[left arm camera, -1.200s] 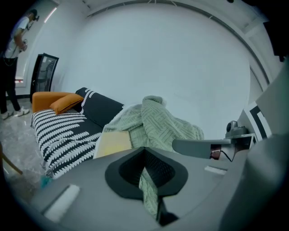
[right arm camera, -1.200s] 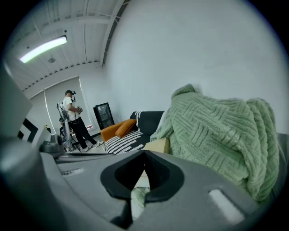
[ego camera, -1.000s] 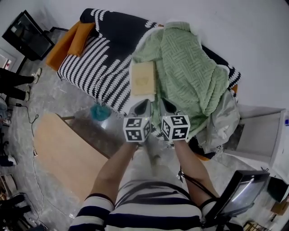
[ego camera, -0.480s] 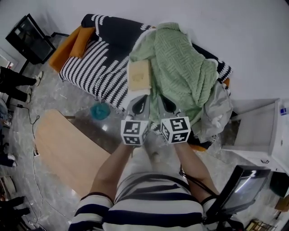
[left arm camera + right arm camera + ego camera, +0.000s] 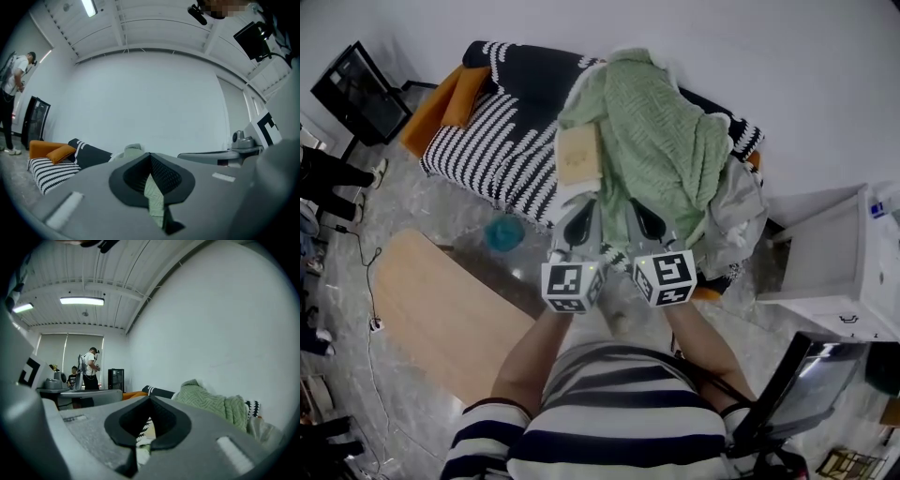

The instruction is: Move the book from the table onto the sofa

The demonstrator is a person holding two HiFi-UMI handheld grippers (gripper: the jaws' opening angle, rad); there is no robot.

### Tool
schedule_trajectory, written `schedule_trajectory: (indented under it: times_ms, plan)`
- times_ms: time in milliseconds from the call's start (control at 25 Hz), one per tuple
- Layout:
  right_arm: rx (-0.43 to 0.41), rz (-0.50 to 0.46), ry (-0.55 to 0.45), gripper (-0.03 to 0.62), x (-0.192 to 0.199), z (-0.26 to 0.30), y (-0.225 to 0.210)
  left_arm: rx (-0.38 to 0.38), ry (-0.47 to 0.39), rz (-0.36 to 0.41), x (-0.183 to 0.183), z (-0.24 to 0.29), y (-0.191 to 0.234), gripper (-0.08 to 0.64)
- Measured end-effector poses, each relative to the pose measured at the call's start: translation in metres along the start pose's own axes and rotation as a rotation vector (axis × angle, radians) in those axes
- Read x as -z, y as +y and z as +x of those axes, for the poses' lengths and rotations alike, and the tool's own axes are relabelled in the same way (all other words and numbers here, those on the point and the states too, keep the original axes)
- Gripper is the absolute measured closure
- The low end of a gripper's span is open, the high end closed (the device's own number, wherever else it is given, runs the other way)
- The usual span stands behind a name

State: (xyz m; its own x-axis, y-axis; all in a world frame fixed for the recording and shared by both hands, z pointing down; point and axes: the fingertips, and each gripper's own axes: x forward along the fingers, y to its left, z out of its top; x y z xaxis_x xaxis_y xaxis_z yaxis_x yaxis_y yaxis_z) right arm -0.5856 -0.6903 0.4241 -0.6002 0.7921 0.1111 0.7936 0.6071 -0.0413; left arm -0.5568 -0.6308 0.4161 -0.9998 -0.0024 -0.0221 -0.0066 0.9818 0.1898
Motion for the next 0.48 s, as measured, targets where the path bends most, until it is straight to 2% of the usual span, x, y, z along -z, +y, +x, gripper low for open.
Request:
schedule_trajectory:
  times_ms: [480]
  plan:
    - [-0.028,-0.012,-0.016,0.594,0.001,-0.031,0.020,-0.034,0.044,-0.011,0.013,-0.039,-0.009,0.555]
